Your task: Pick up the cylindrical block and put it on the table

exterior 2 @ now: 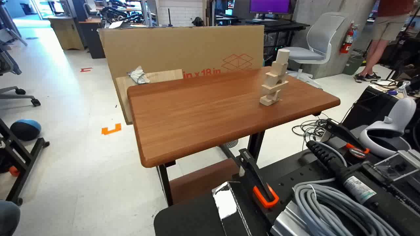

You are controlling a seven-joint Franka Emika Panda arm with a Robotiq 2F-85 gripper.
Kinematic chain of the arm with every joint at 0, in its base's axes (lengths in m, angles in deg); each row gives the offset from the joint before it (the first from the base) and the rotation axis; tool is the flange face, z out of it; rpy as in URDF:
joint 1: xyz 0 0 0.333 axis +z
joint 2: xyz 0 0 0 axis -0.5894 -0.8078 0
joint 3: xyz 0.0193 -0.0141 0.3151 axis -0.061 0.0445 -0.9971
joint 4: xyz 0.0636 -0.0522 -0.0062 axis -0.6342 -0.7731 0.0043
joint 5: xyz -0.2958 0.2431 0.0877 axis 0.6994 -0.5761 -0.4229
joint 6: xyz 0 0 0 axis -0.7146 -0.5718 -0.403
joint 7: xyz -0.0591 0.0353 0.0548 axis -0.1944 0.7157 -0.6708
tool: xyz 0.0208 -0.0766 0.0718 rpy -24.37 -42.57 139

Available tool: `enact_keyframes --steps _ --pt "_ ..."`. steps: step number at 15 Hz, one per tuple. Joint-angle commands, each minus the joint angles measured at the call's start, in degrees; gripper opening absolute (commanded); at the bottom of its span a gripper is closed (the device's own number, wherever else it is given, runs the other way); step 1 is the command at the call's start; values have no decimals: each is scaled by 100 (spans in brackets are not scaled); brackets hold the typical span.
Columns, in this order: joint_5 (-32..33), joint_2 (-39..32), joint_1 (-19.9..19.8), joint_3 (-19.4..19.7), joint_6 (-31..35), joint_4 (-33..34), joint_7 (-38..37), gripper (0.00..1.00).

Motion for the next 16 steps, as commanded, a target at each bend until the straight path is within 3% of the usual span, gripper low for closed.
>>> enact_keyframes --steps 1,16 --pt "22 -3 36 34 -14 10 -17 100" --pt "67 -73 32 60 9 52 77 100"
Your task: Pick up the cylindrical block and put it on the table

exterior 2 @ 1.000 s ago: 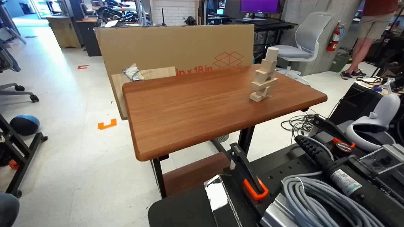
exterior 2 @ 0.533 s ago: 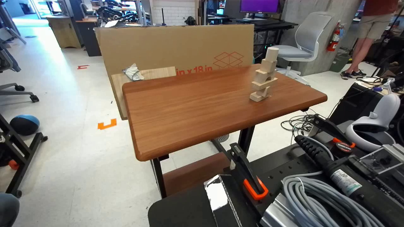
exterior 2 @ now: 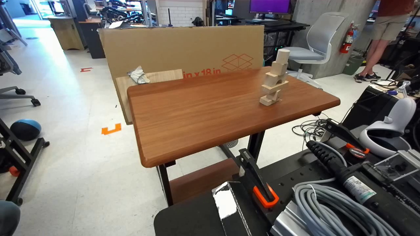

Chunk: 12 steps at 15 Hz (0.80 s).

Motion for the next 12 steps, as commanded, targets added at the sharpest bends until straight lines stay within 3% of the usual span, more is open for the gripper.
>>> enact_keyframes --steps 1,9,12 --pt "93 -97 17 92 60 65 131 100" --pt "63 -969 92 979 868 336 1878 100" --pt "61 -1542 124 1104 1417 467 2340 100"
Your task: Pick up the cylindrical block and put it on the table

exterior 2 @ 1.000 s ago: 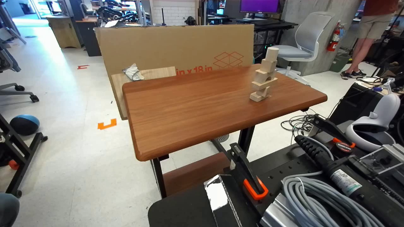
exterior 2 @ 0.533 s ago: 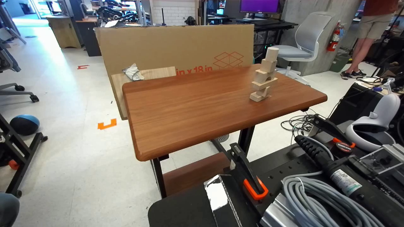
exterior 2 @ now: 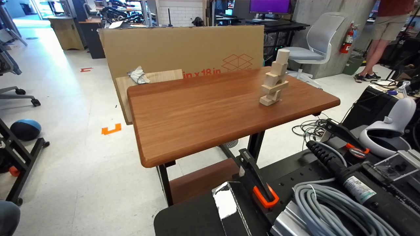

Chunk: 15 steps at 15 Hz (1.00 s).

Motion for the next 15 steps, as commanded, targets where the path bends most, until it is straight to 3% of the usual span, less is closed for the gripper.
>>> enact_keyframes --steps 1,6,11,15 --pt "5 -850 89 128 688 305 424 100" --pt "-184 -2020 164 43 1448 715 385 100" --pt "-772 -2807 270 -2 1288 1306 707 100" --pt "-666 -3137 208 -60 1221 1597 686 100"
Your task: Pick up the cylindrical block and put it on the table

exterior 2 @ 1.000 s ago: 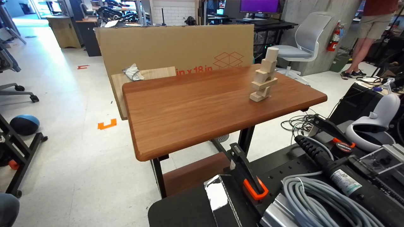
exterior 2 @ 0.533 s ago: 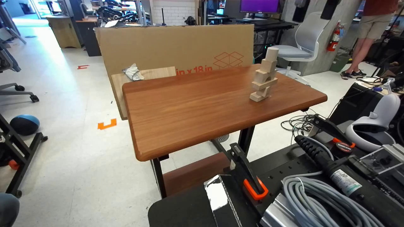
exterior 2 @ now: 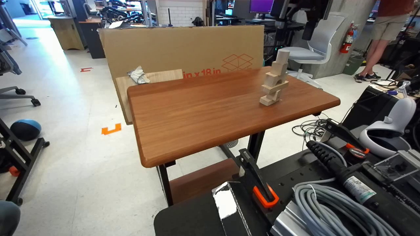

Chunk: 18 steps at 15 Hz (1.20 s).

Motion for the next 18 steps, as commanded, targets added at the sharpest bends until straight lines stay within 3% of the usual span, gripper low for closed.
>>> enact_keyframes --steps 1,8,9,11,18 --pt "9 -354 -39 -54 -172 391 44 100" --pt "158 -734 -16 -141 -167 598 -85 100" --pt "178 -761 -18 -147 -164 620 -105 75" --pt "194 -763 -26 -157 -171 636 -87 66" --pt "90 -596 -71 -155 -697 681 76 12"
